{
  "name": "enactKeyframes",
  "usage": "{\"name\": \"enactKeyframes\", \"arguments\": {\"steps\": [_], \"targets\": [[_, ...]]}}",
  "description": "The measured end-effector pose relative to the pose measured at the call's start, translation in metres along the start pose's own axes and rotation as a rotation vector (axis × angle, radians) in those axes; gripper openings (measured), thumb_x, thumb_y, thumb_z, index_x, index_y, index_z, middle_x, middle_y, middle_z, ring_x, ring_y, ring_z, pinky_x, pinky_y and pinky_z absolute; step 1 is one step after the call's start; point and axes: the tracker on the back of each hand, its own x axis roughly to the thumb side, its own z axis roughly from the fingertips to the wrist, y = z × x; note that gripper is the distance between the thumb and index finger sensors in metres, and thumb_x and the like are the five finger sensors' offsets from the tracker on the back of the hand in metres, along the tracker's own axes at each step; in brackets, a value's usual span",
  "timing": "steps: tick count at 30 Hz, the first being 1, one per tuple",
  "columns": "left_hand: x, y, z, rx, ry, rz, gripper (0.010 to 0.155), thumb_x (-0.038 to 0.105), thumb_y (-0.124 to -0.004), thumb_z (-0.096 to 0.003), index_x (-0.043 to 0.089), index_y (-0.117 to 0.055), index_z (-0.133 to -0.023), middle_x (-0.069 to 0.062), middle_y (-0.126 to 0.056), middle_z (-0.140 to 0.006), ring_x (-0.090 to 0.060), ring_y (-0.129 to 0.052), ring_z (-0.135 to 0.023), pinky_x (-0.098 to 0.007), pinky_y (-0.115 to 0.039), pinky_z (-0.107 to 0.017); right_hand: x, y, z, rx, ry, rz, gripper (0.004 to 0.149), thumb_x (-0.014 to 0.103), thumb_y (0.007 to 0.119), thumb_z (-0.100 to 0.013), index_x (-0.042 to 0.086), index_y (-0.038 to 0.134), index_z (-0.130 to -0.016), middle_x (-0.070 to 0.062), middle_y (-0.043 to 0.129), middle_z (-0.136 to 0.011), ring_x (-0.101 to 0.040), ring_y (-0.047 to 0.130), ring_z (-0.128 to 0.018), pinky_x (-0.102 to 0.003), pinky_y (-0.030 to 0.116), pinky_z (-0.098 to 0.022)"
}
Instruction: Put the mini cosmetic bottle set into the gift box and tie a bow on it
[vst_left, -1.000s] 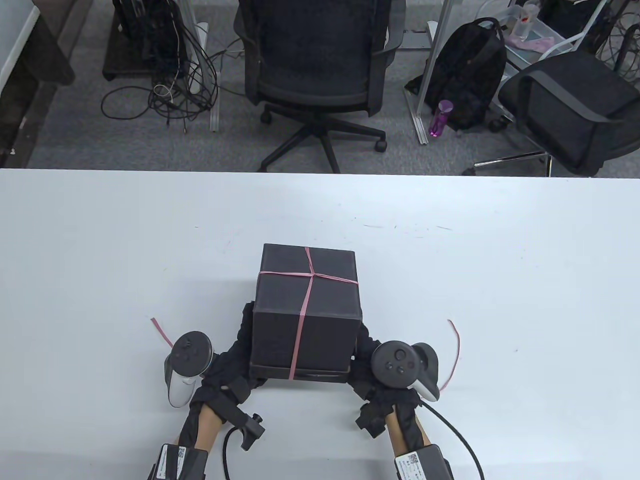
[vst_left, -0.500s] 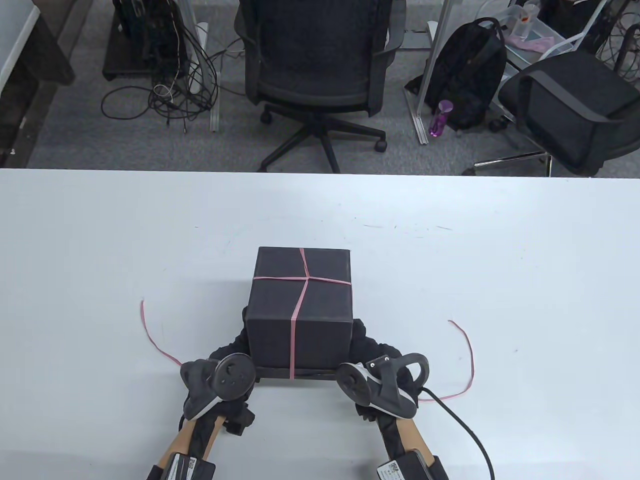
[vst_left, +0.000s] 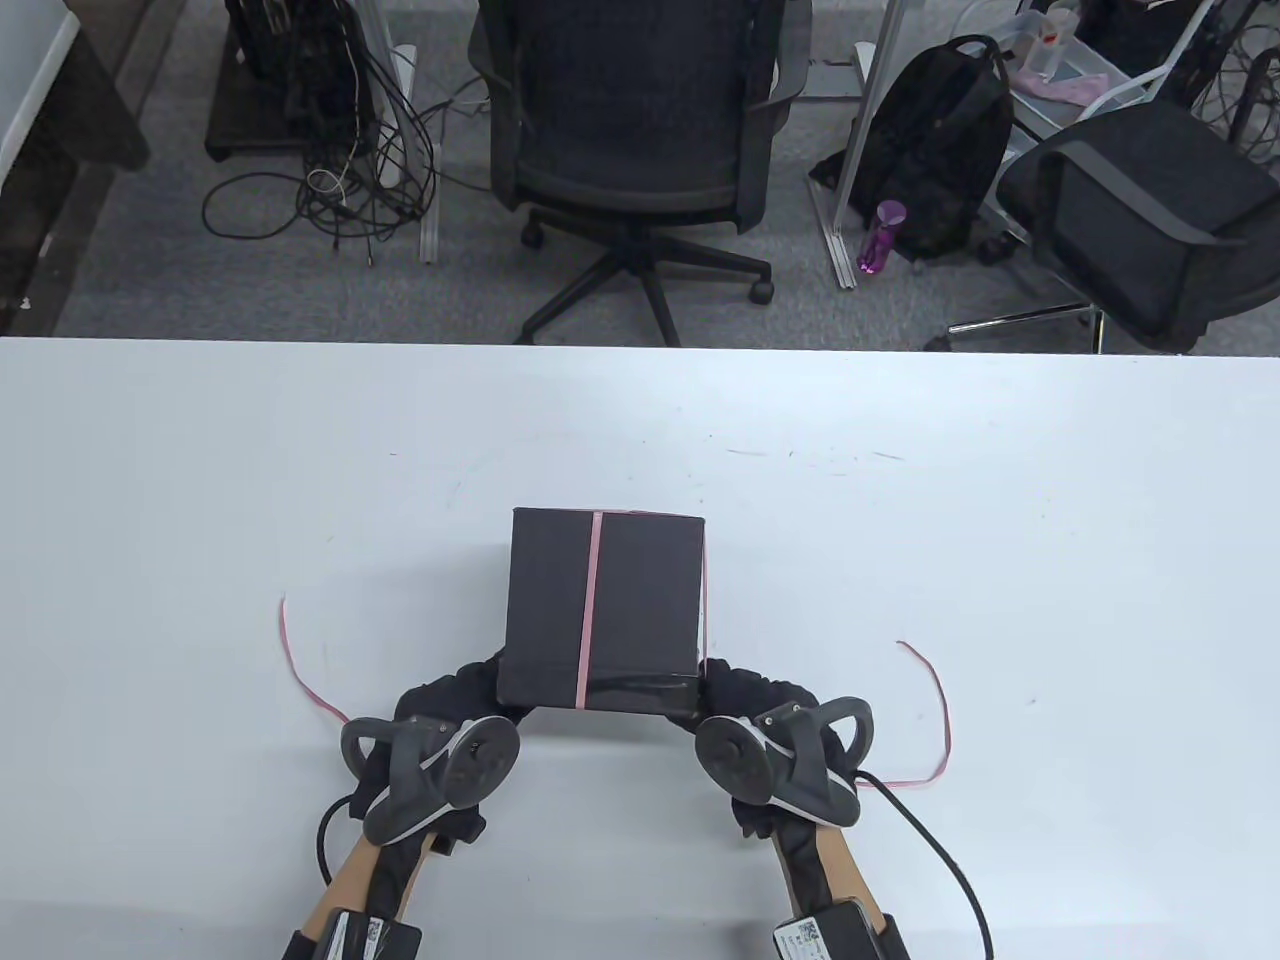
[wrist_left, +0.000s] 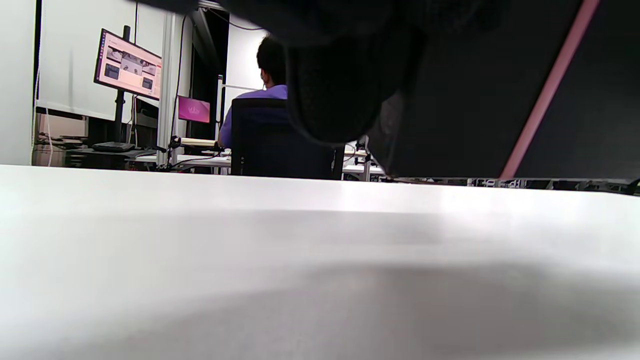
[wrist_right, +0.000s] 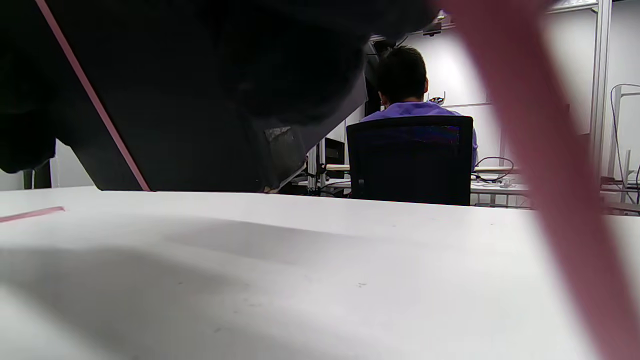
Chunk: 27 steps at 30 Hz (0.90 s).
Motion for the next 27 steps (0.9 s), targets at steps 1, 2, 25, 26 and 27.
{"name": "enactKeyframes", "arguments": {"steps": [1, 2, 25, 26, 27], "targets": [[0.000, 0.001, 0.000, 0.002, -0.004, -0.002, 0.056, 0.053, -0.063, -0.0474, 0.021, -0.084, -0.088, 0.007, -0.099, -0.068, -0.005, -0.090, -0.017, -0.027, -0.085, -0.017, -0.001, -0.001, 0.000, -0.006, 0.008, -0.007, 0.061, 0.050, 0.055, -0.042, 0.008, 0.088, -0.072, -0.008, 0.096, -0.037, -0.008, 0.085, -0.009, -0.029, 0.083, -0.009], [0.001, 0.003, 0.000, 0.019, -0.015, 0.010, 0.056, 0.053, -0.062, -0.0475, 0.021, -0.084, -0.087, 0.007, -0.099, -0.068, -0.005, -0.090, -0.017, -0.027, -0.086, -0.017, -0.002, -0.003, 0.001, -0.018, 0.006, -0.010, 0.061, 0.050, 0.055, -0.043, 0.008, 0.089, -0.072, -0.008, 0.096, -0.037, -0.008, 0.085, -0.009, -0.029, 0.083, -0.009], [-0.007, 0.021, 0.004, 0.098, 0.022, 0.489, 0.051, 0.053, -0.061, -0.0580, 0.012, -0.089, -0.073, 0.004, -0.096, -0.051, -0.001, -0.088, -0.014, -0.025, -0.087, -0.016, -0.018, -0.030, 0.010, -0.194, 0.092, -0.394, 0.062, 0.042, 0.053, -0.062, -0.002, 0.095, -0.051, -0.008, 0.093, -0.022, -0.005, 0.082, -0.002, -0.026, 0.082, -0.003], [-0.009, 0.020, 0.004, 0.089, 0.038, 0.518, 0.051, 0.053, -0.061, -0.0585, 0.012, -0.089, -0.072, 0.004, -0.096, -0.050, -0.001, -0.088, -0.014, -0.025, -0.086, -0.016, -0.020, -0.029, 0.009, -0.165, 0.103, -0.413, 0.061, 0.041, 0.053, -0.063, -0.002, 0.095, -0.050, -0.008, 0.093, -0.021, -0.005, 0.082, -0.001, -0.026, 0.082, -0.003], [-0.010, 0.019, 0.004, 0.075, 0.053, 0.556, 0.051, 0.053, -0.062, -0.0588, 0.012, -0.089, -0.071, 0.004, -0.095, -0.049, -0.001, -0.087, -0.013, -0.025, -0.086, -0.015, -0.021, -0.028, 0.009, -0.120, 0.119, -0.446, 0.061, 0.041, 0.053, -0.063, -0.002, 0.095, -0.049, -0.008, 0.093, -0.021, -0.005, 0.082, -0.001, -0.026, 0.082, -0.003]]}}
